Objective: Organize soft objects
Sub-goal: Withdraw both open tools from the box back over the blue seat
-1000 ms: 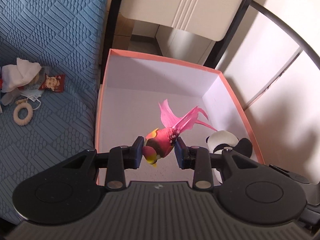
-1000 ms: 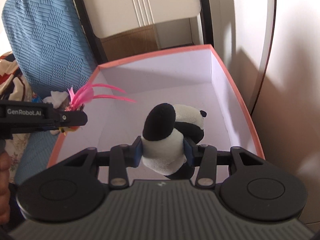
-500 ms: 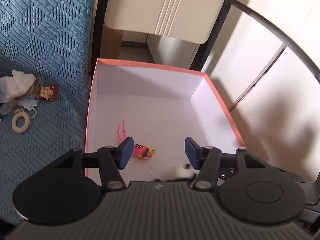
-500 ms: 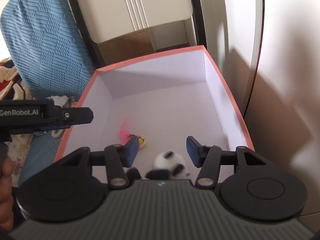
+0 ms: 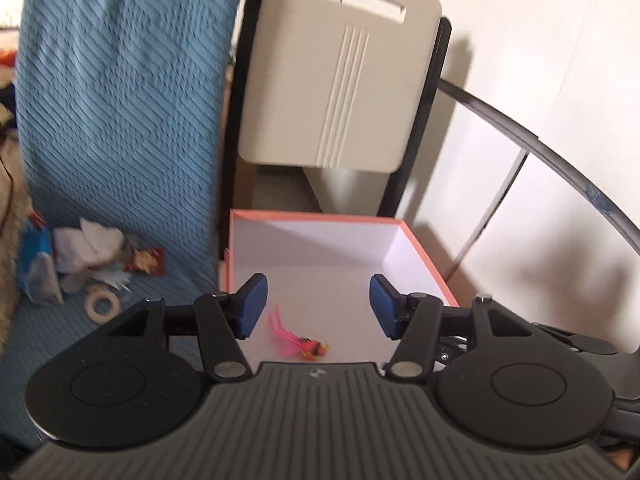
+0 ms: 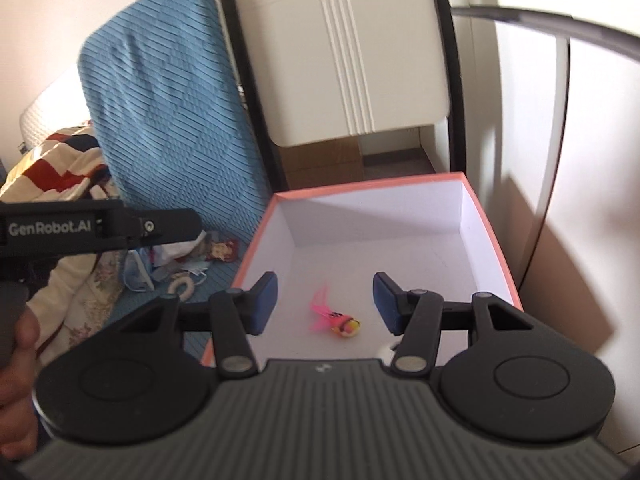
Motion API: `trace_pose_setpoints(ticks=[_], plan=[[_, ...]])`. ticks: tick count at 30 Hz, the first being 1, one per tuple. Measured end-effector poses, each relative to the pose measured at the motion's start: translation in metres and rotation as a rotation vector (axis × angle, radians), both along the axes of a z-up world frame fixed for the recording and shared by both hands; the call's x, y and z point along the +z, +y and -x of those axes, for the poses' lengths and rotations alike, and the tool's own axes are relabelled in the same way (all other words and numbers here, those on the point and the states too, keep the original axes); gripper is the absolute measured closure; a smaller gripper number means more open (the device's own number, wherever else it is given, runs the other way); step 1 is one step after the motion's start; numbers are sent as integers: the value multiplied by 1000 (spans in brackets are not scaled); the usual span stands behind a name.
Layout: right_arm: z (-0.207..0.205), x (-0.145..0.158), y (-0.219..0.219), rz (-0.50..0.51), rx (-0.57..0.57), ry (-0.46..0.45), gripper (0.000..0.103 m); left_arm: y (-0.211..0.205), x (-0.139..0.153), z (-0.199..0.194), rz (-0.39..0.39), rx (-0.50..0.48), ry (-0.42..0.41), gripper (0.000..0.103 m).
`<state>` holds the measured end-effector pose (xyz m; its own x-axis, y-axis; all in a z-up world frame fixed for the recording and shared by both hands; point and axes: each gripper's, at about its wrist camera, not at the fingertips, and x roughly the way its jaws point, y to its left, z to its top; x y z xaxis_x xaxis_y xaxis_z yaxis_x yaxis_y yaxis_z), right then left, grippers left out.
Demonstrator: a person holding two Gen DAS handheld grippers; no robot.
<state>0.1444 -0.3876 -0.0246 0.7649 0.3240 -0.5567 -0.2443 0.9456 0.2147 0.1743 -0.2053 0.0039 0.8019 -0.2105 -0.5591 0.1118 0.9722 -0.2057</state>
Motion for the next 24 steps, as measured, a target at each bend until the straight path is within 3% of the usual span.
trace_pose_setpoints(ticks=[9, 24], plan=[[30, 15, 28, 5, 56, -76, 47, 27, 24, 49, -24, 67, -92, 40], [63, 12, 80, 30, 177, -103, 47, 90, 12, 102, -49, 188, -95, 40]])
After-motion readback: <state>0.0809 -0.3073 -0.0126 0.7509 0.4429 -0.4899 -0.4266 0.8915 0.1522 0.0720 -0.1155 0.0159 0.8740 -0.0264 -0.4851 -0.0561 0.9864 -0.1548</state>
